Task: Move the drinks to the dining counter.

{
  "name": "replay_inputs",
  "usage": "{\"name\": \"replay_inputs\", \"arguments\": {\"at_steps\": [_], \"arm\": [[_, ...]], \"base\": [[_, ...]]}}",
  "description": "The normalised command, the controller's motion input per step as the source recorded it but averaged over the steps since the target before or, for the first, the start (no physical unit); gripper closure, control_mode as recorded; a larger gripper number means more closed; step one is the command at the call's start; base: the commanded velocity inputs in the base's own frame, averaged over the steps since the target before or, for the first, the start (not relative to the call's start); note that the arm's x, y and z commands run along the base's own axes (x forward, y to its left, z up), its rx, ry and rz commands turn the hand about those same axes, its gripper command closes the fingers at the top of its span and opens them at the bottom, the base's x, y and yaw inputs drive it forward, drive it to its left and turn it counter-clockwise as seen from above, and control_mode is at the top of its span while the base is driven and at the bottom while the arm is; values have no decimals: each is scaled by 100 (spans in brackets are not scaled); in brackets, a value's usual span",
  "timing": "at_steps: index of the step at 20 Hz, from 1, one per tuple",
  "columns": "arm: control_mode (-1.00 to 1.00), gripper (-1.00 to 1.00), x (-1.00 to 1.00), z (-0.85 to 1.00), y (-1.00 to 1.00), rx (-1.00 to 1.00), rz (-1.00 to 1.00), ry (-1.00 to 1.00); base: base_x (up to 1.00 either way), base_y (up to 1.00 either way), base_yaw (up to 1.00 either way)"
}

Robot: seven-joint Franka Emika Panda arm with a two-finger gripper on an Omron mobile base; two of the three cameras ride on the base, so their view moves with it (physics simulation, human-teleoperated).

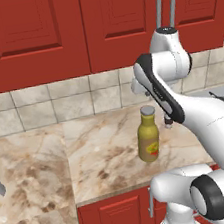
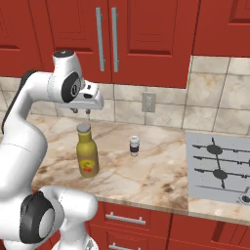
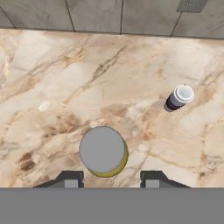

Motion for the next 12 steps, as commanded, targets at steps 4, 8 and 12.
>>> {"name": "replay_inputs", "arguments": {"at_steps": [4,8,12], "arm": [[-100,-100,0,-3,0,-1,0,0],[-100,-100,0,-24,7,-5,0,0],[-100,-100,0,-32,21,-8,0,0]], "base": [[0,0,0],[0,0,0],[0,0,0]]}}
